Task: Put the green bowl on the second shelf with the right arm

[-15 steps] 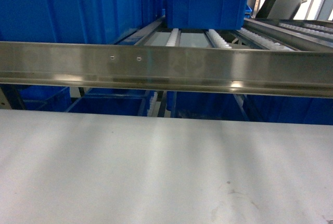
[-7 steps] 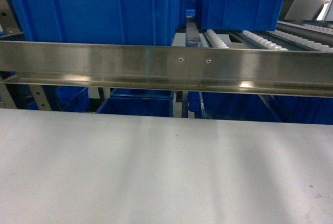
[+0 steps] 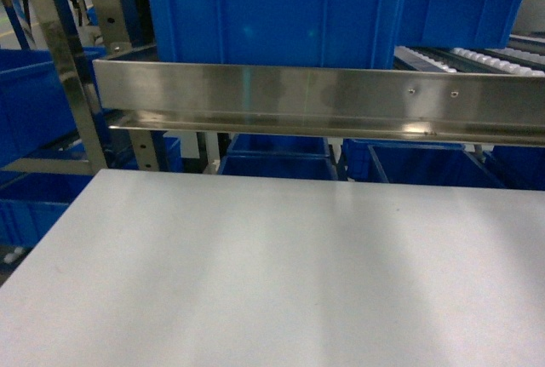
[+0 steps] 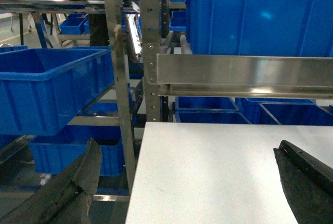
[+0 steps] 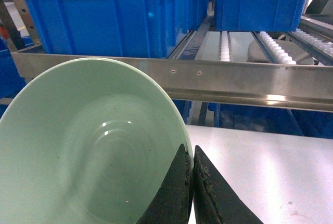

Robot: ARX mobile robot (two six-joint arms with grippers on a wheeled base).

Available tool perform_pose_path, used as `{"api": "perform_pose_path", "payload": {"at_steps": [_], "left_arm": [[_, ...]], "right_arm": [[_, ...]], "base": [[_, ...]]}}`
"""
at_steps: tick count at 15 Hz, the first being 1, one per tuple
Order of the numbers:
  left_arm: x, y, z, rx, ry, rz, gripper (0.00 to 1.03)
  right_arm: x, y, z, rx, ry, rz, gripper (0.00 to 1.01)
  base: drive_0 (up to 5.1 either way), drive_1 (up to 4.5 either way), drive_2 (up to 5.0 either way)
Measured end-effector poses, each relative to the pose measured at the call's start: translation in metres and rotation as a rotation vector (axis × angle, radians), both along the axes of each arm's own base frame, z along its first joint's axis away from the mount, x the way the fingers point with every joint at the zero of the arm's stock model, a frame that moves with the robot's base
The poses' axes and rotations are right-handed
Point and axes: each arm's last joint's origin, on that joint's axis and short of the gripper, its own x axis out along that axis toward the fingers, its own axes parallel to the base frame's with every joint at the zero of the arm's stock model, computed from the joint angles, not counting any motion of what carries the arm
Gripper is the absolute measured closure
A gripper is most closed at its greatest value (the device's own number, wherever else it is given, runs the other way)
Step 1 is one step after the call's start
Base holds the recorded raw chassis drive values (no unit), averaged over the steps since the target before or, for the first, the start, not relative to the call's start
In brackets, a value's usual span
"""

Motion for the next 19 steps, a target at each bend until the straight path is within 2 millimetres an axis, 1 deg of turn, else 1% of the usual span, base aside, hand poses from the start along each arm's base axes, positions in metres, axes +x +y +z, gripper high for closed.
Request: {"api": "perform_pose_path", "payload": {"at_steps": [13, 19], "left_arm": [[0.0000, 0.0000, 0.0001, 0.000, -0.001, 0.000, 0.05], [0.0000, 0.0000, 0.0000, 0.000, 0.000, 0.000, 0.05]], "right_arm": [[0.0000, 0.0000, -0.0001, 0.000, 0.000, 0.000, 0.99], [-0.0001, 0.0000, 0.0001, 0.000, -0.002, 0.000, 0.99]], "base": [[-4.8, 0.84, 3.7], [-4.9, 2.34, 2.6]]}}
